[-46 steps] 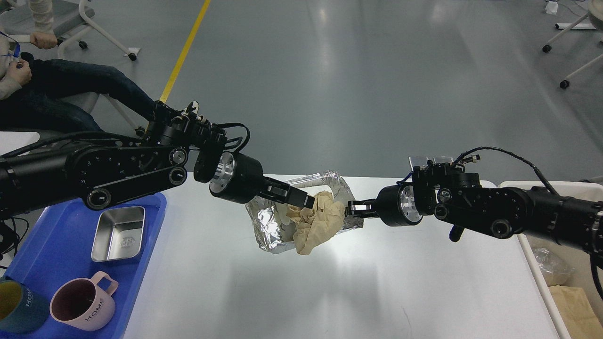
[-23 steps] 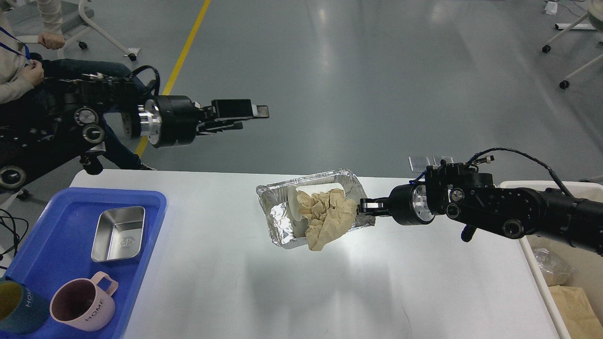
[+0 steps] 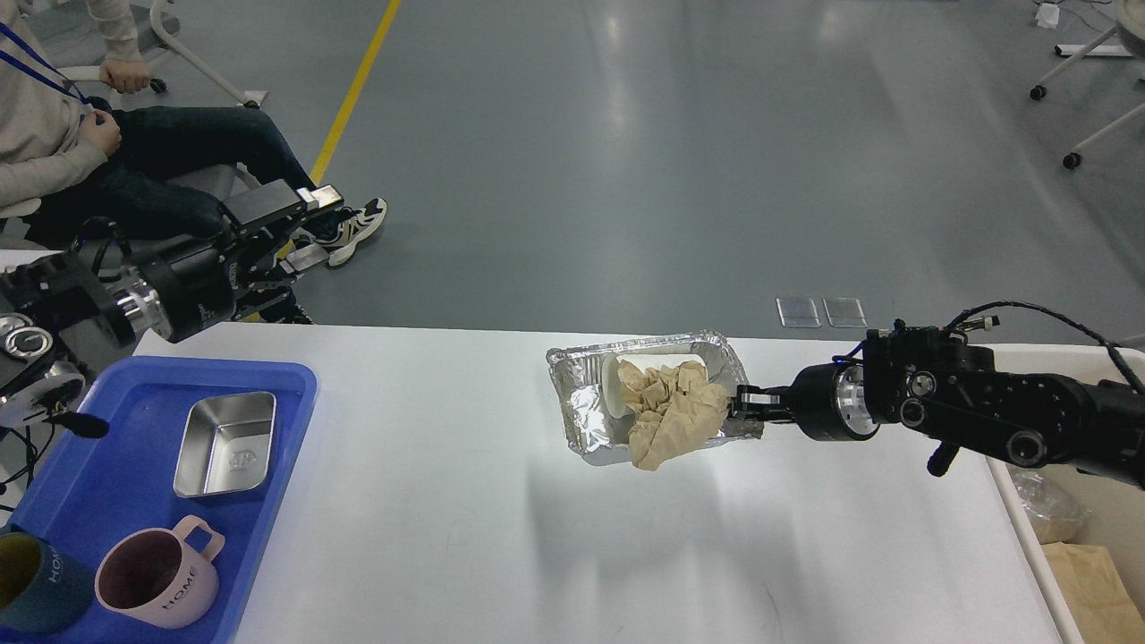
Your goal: Tidy desktop
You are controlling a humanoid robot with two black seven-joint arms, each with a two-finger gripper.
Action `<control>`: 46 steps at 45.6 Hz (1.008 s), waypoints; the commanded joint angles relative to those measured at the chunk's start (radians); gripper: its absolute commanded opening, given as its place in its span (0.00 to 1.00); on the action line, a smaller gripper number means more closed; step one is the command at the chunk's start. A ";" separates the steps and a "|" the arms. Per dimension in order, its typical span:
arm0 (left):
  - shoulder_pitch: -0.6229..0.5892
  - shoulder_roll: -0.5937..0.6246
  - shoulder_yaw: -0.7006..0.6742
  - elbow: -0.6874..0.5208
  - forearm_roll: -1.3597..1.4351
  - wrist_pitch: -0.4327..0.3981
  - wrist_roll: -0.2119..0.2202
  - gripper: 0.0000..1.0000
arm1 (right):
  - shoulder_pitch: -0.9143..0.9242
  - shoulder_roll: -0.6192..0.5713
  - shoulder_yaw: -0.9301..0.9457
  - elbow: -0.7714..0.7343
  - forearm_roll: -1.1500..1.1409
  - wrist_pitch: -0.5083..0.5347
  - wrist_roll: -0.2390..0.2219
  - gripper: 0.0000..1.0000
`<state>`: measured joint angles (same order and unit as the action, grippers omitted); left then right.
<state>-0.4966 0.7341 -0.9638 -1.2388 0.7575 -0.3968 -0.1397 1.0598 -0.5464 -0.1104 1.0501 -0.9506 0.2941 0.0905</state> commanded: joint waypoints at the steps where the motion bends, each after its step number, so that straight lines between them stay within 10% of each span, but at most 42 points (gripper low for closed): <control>1: 0.127 -0.053 -0.139 -0.001 -0.109 0.007 0.003 0.92 | -0.007 -0.032 0.000 0.001 0.009 0.000 0.000 0.00; 46: 0.395 -0.328 -0.469 0.105 -0.469 0.024 -0.009 0.96 | -0.109 -0.474 0.015 -0.015 0.295 -0.047 0.000 0.00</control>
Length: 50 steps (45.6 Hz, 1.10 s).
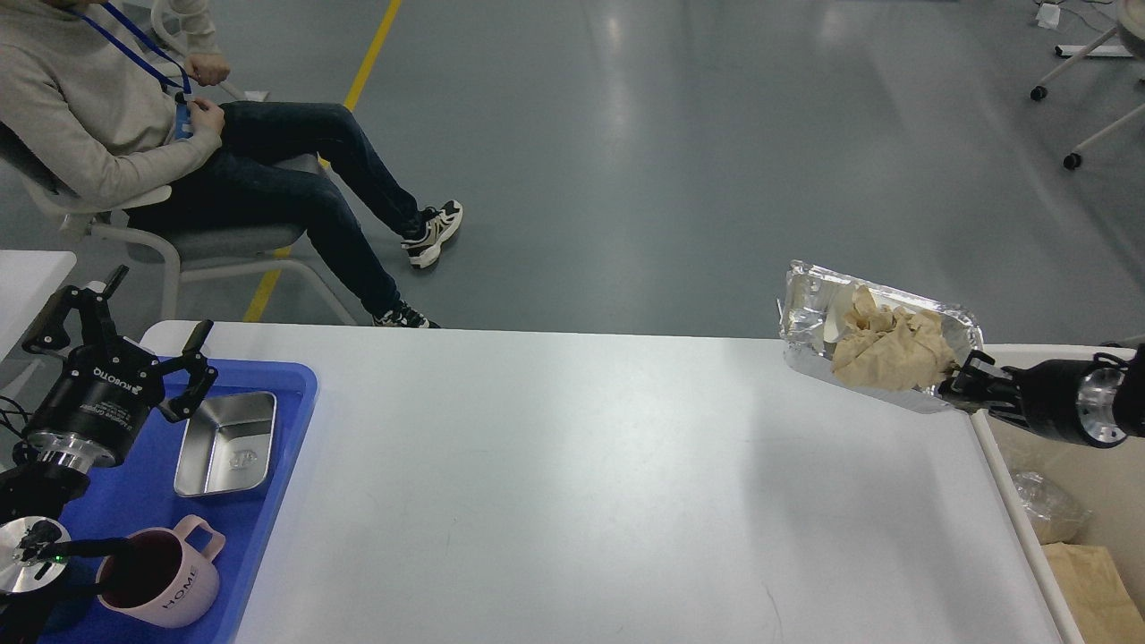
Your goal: Tidy desktop
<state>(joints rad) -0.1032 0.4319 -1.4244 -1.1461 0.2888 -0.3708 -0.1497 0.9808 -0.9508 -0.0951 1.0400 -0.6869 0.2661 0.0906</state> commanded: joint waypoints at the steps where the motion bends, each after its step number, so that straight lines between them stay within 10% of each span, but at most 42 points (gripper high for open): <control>1: 0.002 -0.030 -0.008 0.017 0.000 -0.002 0.001 0.96 | -0.036 -0.083 -0.001 -0.005 0.039 -0.021 0.000 0.00; 16: -0.056 -0.085 -0.007 0.157 0.001 0.004 -0.005 0.96 | -0.163 -0.152 -0.002 -0.139 0.227 -0.047 0.001 0.00; 22: -0.090 -0.105 -0.005 0.180 0.001 0.003 -0.073 0.96 | -0.195 -0.137 -0.005 -0.247 0.273 -0.056 0.000 0.00; 24: -0.099 -0.107 0.007 0.186 0.003 0.003 -0.097 0.96 | -0.206 -0.126 -0.006 -0.303 0.293 -0.068 -0.002 0.38; 26: -0.105 -0.108 0.013 0.189 0.004 0.000 -0.111 0.96 | -0.221 -0.103 -0.006 -0.372 0.311 -0.097 -0.005 0.98; 50: -0.118 -0.094 0.032 0.190 0.007 -0.008 -0.111 0.96 | -0.317 0.087 -0.003 -0.604 0.356 -0.151 0.000 1.00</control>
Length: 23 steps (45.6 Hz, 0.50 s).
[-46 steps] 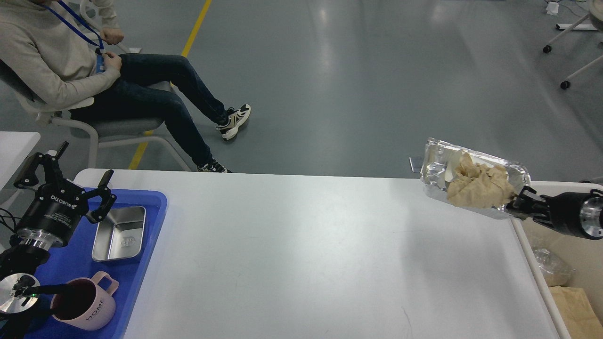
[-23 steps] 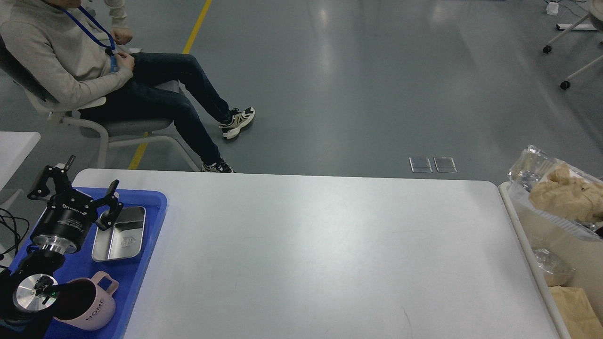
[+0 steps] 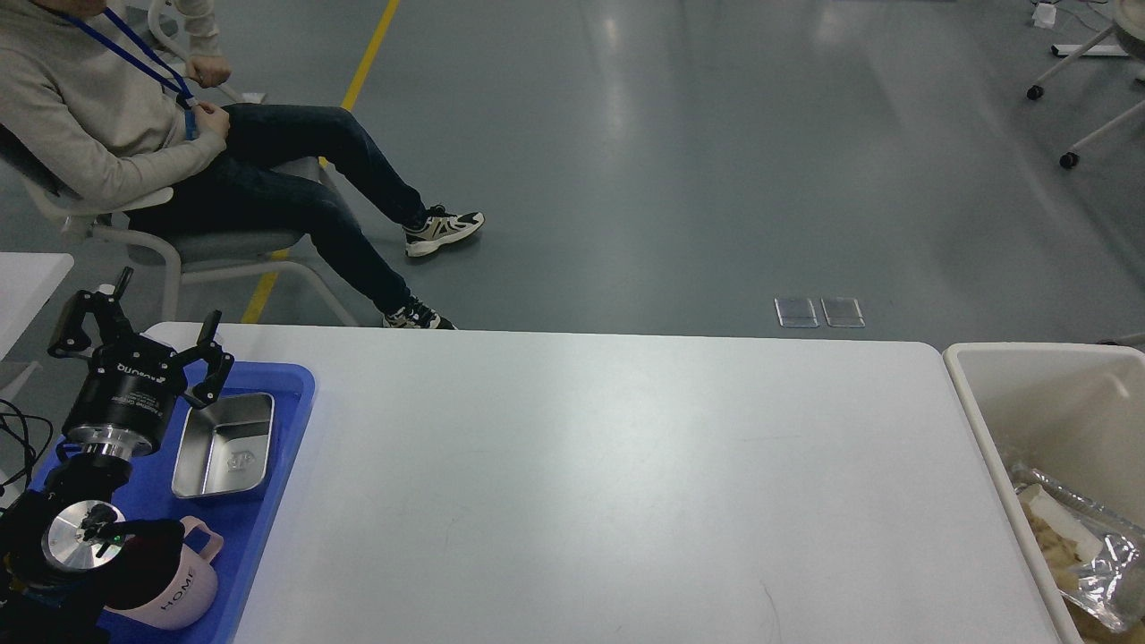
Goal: Tidy desktop
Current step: 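Release the foil tray in the bin and withdraw the right gripper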
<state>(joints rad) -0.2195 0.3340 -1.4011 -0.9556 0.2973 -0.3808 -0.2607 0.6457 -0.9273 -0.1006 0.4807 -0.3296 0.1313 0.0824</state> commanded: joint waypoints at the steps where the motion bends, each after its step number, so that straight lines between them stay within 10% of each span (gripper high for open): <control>1: -0.001 0.003 0.008 0.000 -0.001 0.003 0.000 0.96 | 0.029 0.086 0.006 -0.051 -0.002 -0.021 0.008 1.00; 11: 0.009 0.010 0.008 0.000 -0.003 0.002 0.006 0.96 | 0.080 0.304 0.109 -0.067 0.004 -0.200 0.033 1.00; 23: 0.031 0.003 0.010 0.000 -0.006 0.016 0.008 0.96 | 0.074 0.525 0.878 -0.044 0.087 -0.139 0.025 1.00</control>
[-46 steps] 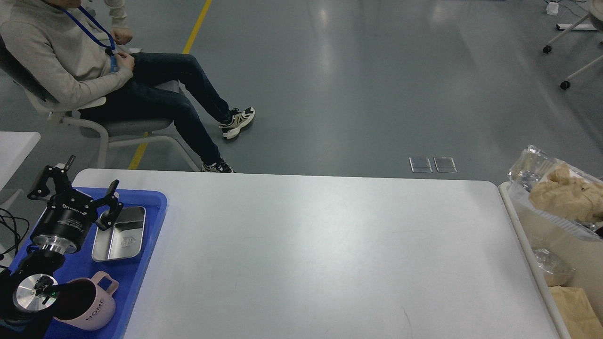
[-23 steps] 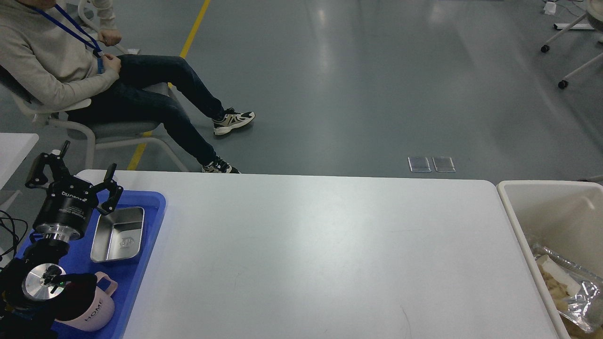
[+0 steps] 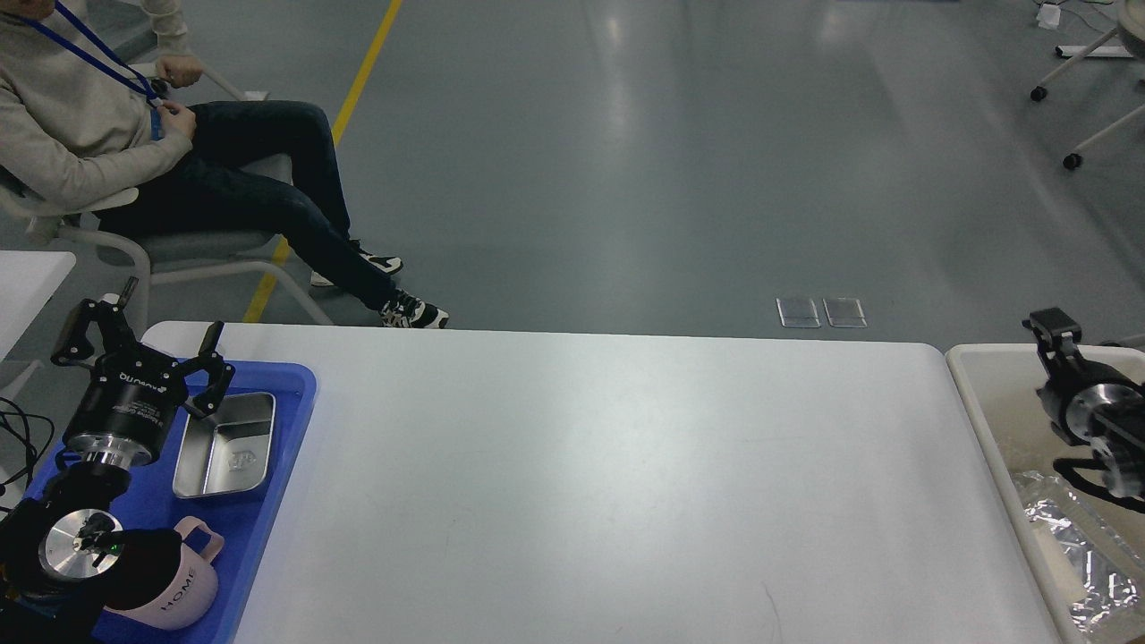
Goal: Tidy desktop
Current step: 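Release the foil tray in the bin and withdraw the right gripper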
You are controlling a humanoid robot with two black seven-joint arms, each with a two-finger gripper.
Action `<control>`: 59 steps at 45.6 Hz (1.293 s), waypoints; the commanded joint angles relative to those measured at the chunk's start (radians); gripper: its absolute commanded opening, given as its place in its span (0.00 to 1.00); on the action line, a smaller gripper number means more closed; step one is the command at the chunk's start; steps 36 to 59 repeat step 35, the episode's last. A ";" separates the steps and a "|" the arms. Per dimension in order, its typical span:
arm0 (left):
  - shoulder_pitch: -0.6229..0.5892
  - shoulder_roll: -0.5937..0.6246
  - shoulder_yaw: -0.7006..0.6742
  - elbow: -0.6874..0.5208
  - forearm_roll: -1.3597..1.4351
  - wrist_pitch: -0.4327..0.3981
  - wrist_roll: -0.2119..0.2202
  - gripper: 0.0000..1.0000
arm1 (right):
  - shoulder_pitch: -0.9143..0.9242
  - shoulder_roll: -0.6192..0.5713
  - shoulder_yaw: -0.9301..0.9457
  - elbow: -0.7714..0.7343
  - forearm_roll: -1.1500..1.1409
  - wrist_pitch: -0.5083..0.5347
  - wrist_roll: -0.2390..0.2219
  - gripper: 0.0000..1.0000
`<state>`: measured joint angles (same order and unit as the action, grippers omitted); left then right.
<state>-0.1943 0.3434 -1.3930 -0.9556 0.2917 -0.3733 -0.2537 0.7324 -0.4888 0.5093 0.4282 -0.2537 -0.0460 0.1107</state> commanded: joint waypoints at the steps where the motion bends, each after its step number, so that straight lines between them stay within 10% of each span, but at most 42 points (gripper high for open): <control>1: 0.006 -0.006 0.002 0.000 0.000 0.008 0.001 0.96 | -0.015 0.098 0.305 0.009 0.011 0.063 -0.003 1.00; 10: 0.003 -0.006 -0.001 -0.005 -0.002 0.011 -0.001 0.96 | -0.090 0.179 0.552 0.073 0.014 0.313 -0.003 1.00; 29: 0.021 -0.007 -0.006 -0.017 -0.037 0.011 0.005 0.96 | -0.488 0.397 0.917 0.675 0.010 0.330 0.003 1.00; 59: 0.022 -0.007 -0.008 -0.022 -0.052 0.007 0.005 0.96 | -0.561 0.404 0.972 0.699 0.010 0.340 0.003 1.00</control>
